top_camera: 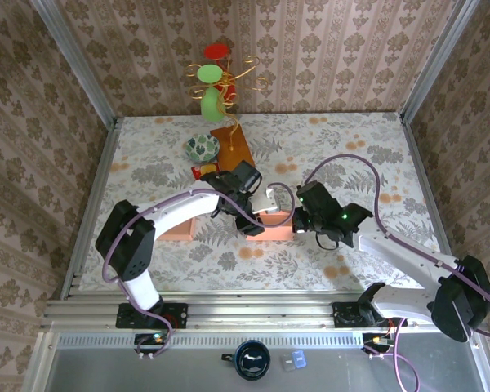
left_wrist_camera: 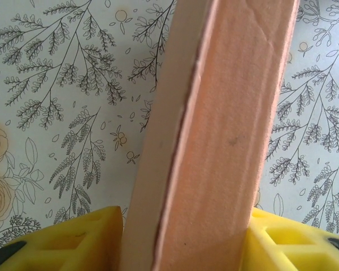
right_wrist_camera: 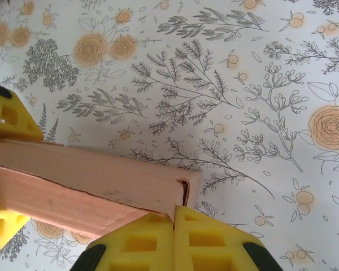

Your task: Fold the paper box

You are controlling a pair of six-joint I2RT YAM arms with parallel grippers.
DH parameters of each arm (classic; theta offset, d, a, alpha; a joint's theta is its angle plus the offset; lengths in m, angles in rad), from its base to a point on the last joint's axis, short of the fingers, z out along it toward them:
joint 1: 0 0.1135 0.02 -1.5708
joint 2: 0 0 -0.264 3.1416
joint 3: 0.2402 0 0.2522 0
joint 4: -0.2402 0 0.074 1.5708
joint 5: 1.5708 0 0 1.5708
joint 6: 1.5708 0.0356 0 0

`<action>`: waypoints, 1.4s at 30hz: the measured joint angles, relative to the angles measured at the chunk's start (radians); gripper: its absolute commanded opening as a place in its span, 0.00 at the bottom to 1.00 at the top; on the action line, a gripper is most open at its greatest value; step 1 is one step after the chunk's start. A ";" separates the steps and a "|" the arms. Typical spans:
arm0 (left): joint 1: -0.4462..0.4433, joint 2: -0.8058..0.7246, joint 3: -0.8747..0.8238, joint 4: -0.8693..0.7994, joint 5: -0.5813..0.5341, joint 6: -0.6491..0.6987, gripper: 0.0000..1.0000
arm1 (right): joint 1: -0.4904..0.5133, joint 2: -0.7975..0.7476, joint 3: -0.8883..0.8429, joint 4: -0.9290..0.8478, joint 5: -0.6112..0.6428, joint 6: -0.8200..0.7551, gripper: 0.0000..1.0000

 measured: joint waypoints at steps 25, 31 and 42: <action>0.001 -0.072 -0.093 0.103 -0.018 -0.108 0.74 | 0.127 -0.027 -0.071 0.076 0.202 0.156 0.00; 0.023 -0.144 -0.135 0.125 -0.011 -0.154 1.00 | 0.144 -0.016 -0.070 0.076 0.232 0.163 0.00; 0.082 -0.439 -0.251 0.262 -0.134 -0.289 1.00 | 0.161 0.017 -0.041 0.055 0.265 0.184 0.00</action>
